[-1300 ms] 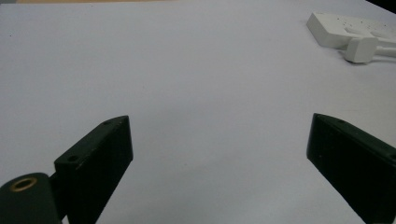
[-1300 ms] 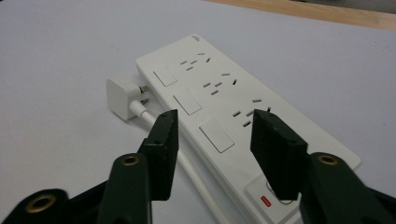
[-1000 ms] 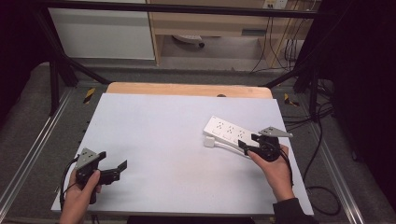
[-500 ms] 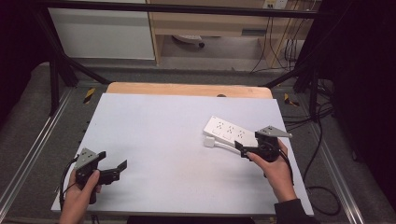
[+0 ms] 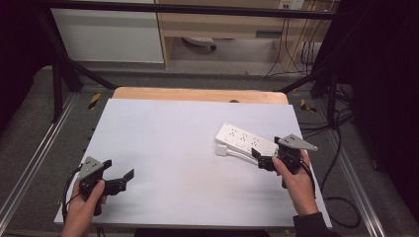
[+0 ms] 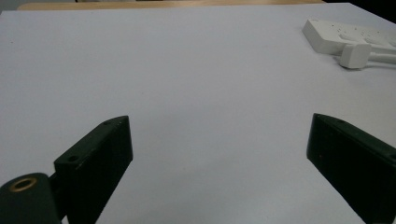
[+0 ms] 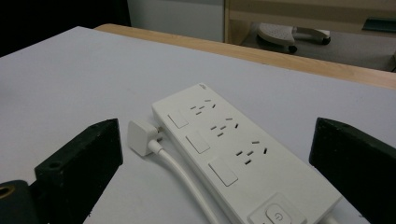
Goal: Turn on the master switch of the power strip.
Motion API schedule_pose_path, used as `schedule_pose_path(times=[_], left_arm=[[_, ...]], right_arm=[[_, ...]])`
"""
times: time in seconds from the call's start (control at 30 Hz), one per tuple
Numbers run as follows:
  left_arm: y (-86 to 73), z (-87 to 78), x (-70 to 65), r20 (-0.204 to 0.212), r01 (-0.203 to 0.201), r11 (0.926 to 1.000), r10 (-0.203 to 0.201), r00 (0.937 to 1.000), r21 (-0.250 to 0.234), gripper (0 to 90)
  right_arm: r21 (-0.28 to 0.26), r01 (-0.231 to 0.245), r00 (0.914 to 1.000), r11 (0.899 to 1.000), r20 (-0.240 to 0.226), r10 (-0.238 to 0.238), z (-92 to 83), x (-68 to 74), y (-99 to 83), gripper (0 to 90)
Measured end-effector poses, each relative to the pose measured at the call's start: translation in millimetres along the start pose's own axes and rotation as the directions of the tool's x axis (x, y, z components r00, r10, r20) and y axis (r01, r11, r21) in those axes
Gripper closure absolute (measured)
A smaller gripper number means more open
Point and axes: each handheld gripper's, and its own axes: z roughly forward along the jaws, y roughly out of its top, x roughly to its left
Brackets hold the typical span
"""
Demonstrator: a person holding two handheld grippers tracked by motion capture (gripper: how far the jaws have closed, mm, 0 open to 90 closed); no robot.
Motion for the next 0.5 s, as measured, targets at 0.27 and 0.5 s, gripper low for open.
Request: schedule_pose_path(times=[0.27,0.5], left_arm=[[0.2,-0.6,0.4,0.003,0.008,1.0000,-0.008,1.0000,-0.004,6.9],[0.1,-1.8,1.0,0.003,0.003,1.0000,-0.003,1.0000,-0.007,6.9]], right_arm=[[-0.032,0.006,0.9999,0.999,0.012,-0.006,-15.8,-2.9,-1.1,4.0],[-0.047,0.019,0.9998,0.999,-0.004,-0.019,-29.1,-1.3,-9.4,4.3]])
